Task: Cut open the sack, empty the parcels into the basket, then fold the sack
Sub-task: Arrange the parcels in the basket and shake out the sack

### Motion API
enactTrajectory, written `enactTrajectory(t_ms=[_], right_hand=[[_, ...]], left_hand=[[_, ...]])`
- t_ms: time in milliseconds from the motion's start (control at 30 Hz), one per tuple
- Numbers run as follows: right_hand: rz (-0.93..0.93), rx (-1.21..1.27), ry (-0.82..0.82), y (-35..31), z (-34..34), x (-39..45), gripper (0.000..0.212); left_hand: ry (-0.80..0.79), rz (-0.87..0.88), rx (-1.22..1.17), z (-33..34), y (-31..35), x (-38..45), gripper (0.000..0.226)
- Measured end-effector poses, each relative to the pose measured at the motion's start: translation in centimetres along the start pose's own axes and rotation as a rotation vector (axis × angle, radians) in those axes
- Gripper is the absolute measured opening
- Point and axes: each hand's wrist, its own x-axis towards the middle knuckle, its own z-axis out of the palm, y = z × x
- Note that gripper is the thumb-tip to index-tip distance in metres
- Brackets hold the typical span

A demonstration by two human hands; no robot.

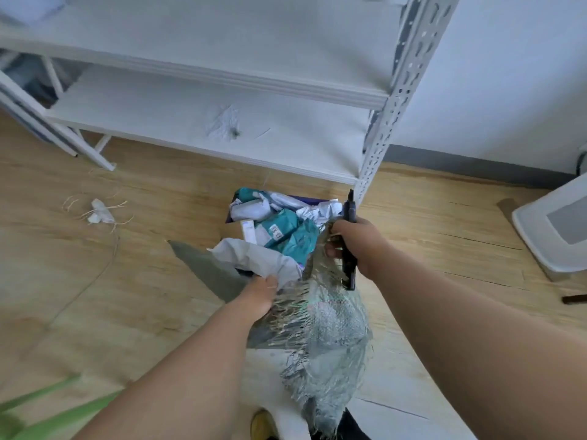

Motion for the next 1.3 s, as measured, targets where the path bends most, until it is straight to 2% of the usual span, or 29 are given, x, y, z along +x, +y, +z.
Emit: enactTrajectory(t_ms=[67,133,167,233,267,333,400,533,567,667,767,867,967,1033,1133,1233,1300], right_hand=[[0.038,-0.051,-0.072,1.2,3.7,-0.4,0.014],[0.069,-0.081,-0.150,2.5,7.5,-0.9,0.013],[0.080,-0.103,-0.188,3.1,9.4,-1.4,0.013],[0.099,-0.155,-0.260,4.5,13.2,-2.5,0.015],[0.110,-0.178,-0.290,5.2,14.9,-3.0,0.015],[0.126,-0.233,-0.318,6.5,18.1,-4.0,0.013],[0.116,-0.297,-0.297,7.6,20.6,-4.5,0.014],[0.050,-0.496,-0.167,9.2,22.3,-4.4,0.015],[0.021,-0.567,-0.122,9.3,21.8,-4.3,0.019],[-0.071,-0.775,0.001,8.8,19.1,-3.6,0.024],[-0.097,-0.886,0.107,7.8,14.7,-2.4,0.025],[-0.079,-0.946,0.207,6.9,9.7,-1.2,0.026],[-0.011,-1.006,0.231,6.3,4.7,-0.4,0.020],[0.022,-1.012,0.245,5.9,1.6,0.2,0.017],[0.050,-0.993,0.250,4.9,-1.6,1.2,0.013],[0.056,-0.954,0.246,4.0,-3.7,3.1,0.026],[0.043,-0.936,0.248,3.8,-4.5,4.3,0.027]], left_hand=[[0.062,-0.045,-0.190,-2.3,-3.7,-1.1,0.007],[0.131,-0.110,-0.380,-4.7,-7.7,-2.2,0.017],[0.167,-0.167,-0.510,-6.0,-8.8,-3.6,0.015],[0.182,-0.236,-0.547,-8.3,-12.2,-5.9,0.006],[0.140,-0.280,-0.501,-9.0,-13.9,-6.6,0.005],[-0.011,-0.405,-0.397,-10.4,-16.8,-8.9,0.022],[-0.145,-0.500,-0.429,-11.7,-18.8,-11.3,0.032],[-0.286,-0.496,-0.477,-11.7,-19.3,-12.3,0.053],[-0.301,-0.499,-0.469,-11.3,-19.2,-11.7,0.052],[-0.232,-0.499,-0.466,-9.2,-18.1,-8.9,0.017],[-0.140,-0.384,-0.463,-7.5,-15.0,-7.1,0.012],[-0.027,-0.258,-0.479,-6.3,-10.9,-5.3,0.019],[0.076,-0.141,-0.583,-5.5,-7.0,-3.0,0.030],[0.147,-0.072,-0.523,-5.1,-4.7,-1.3,0.036],[0.128,-0.029,-0.435,-4.1,-2.2,2.6,0.047],[0.150,0.013,-0.352,-3.8,2.1,3.6,0.040],[0.184,0.050,-0.311,-3.8,4.0,5.6,0.040]])
